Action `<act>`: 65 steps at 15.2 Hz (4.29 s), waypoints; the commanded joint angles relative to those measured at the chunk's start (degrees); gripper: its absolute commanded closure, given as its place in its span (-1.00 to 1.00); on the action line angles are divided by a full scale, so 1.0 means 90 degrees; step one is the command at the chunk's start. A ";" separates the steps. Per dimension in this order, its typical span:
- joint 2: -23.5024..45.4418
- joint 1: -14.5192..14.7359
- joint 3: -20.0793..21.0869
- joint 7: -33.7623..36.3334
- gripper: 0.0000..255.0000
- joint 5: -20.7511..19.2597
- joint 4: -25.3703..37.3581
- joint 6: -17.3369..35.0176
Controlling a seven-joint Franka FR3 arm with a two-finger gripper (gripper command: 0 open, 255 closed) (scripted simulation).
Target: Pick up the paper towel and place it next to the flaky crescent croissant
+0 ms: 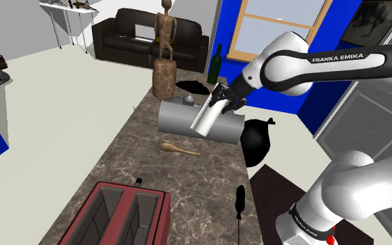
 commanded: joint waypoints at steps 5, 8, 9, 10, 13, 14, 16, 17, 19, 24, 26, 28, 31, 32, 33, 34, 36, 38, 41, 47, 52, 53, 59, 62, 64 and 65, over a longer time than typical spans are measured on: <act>0.1030 -0.0154 -0.0868 -0.0991 1.00 -0.0023 0.0897 -0.0098; 0.1570 -0.0179 -0.1256 -0.1457 1.00 0.0060 0.1418 -0.0199; 0.1755 -0.0185 -0.1380 -0.1610 1.00 0.0102 0.1605 -0.0244; 0.1942 -0.0190 -0.1500 -0.1762 1.00 0.0149 0.1799 -0.0296; 0.2519 -0.0212 -0.1840 -0.2210 1.00 0.0330 0.2420 -0.0490; 0.2717 -0.0227 -0.1942 -0.2356 1.00 0.0402 0.2641 -0.0567; 0.3123 -0.0268 -0.2133 -0.2640 1.00 0.0561 0.3104 -0.0743; 0.3332 -0.0298 -0.2218 -0.2777 1.00 0.0647 0.3346 -0.0840; 0.3760 -0.0375 -0.2372 -0.3036 1.00 0.0827 0.3852 -0.1054; 0.4898 -0.0704 -0.2632 -0.3568 1.00 0.1288 0.5263 -0.1687; 0.5381 -0.0892 -0.2686 -0.3719 1.00 0.1461 0.5897 -0.1974; 0.5884 -0.1110 -0.2715 -0.3828 1.00 0.1620 0.6582 -0.2280; 0.6692 -0.1493 -0.2719 -0.3903 1.00 0.1832 0.7738 -0.2776; 0.6981 -0.1635 -0.2711 -0.3902 1.00 0.1895 0.8170 -0.2955; 0.7285 -0.1787 -0.2696 -0.3885 1.00 0.1954 0.8635 -0.3143; 0.7608 -0.1954 -0.2671 -0.3848 1.00 0.2006 0.9142 -0.3342; 0.8201 -0.2256 -0.2618 -0.3739 1.00 0.2083 1.0103 -0.3707; 0.8189 -0.2232 -0.2600 -0.3825 1.00 0.2104 0.9921 -0.3558; 0.8188 -0.2197 -0.2582 -0.3954 1.00 0.2151 0.9675 -0.3346; 0.8237 -0.2151 -0.2533 -0.4202 1.00 0.2261 0.9269 -0.2953; 0.8321 -0.2134 -0.2481 -0.4403 1.00 0.2367 0.9003 -0.2652; 0.8342 -0.2132 -0.2469 -0.4443 1.00 0.2390 0.8957 -0.2594; 0.8495 -0.2135 -0.2392 -0.4678 1.00 0.2533 0.8726 -0.2264; 0.8587 -0.2144 -0.2348 -0.4794 1.00 0.2609 0.8637 -0.2109; 0.8654 -0.2152 -0.2318 -0.4871 1.00 0.2660 0.8588 -0.2009; 0.8689 -0.2156 -0.2302 -0.4909 1.00 0.2687 0.8566 -0.1960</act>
